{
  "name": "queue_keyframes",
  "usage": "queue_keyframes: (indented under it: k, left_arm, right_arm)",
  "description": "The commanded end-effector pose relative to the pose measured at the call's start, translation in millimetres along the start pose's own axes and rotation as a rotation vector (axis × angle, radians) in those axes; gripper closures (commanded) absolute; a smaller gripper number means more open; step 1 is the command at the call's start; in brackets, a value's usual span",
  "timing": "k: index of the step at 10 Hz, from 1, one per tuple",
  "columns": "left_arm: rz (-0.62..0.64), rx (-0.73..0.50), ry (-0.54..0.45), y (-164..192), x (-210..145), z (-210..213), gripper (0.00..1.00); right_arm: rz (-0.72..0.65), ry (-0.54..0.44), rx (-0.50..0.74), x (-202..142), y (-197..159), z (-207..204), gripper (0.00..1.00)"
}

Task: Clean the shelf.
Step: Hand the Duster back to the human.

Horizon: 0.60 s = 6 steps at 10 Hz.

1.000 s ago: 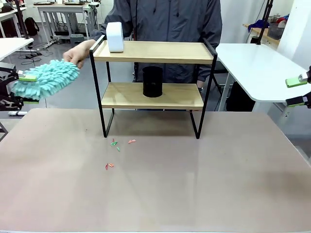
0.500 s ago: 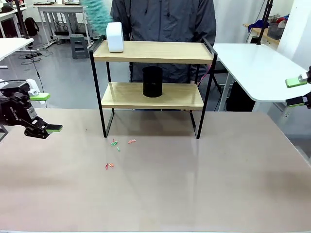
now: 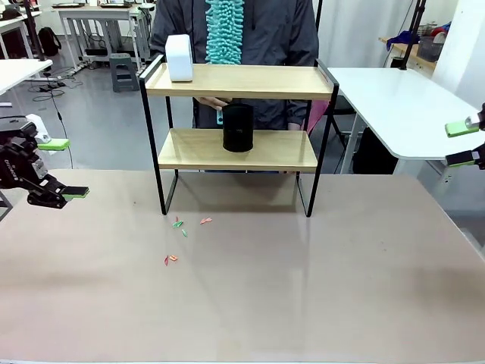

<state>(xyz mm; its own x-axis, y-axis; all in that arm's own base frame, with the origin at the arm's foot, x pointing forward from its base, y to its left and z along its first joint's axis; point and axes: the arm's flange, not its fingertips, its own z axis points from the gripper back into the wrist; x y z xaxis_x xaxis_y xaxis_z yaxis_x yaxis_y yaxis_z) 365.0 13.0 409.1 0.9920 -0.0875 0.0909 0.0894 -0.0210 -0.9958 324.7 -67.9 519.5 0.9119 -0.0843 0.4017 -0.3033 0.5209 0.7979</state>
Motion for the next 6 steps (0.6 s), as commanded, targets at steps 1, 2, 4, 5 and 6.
queue_keyframes:
  k: [1, 2, 4, 5, 6]
  left_arm:
    - [0.006, 0.009, 0.003, -2.0, -2.2, -3.3, 0.00]
    - [0.006, 0.009, 0.003, -2.0, -2.2, -3.3, 0.00]
    - [0.006, 0.009, 0.003, -2.0, -2.2, -3.3, 0.00]
    - [0.006, 0.009, 0.003, -2.0, -2.2, -3.3, 0.00]
    - [0.006, 0.009, 0.003, -2.0, -2.2, -3.3, 0.00]
  right_arm:
    - [0.022, -0.001, 0.005, -0.4, -1.8, 0.9, 0.00]
    - [0.022, -0.001, 0.005, -0.4, -1.8, 0.9, 0.00]
    - [0.022, -0.001, 0.005, -0.4, -1.8, 0.9, 0.00]
    - [0.022, -0.001, 0.005, -0.4, -1.8, 0.9, 0.00]
    - [0.022, -0.001, 0.005, -0.4, -1.8, 0.9, 0.00]
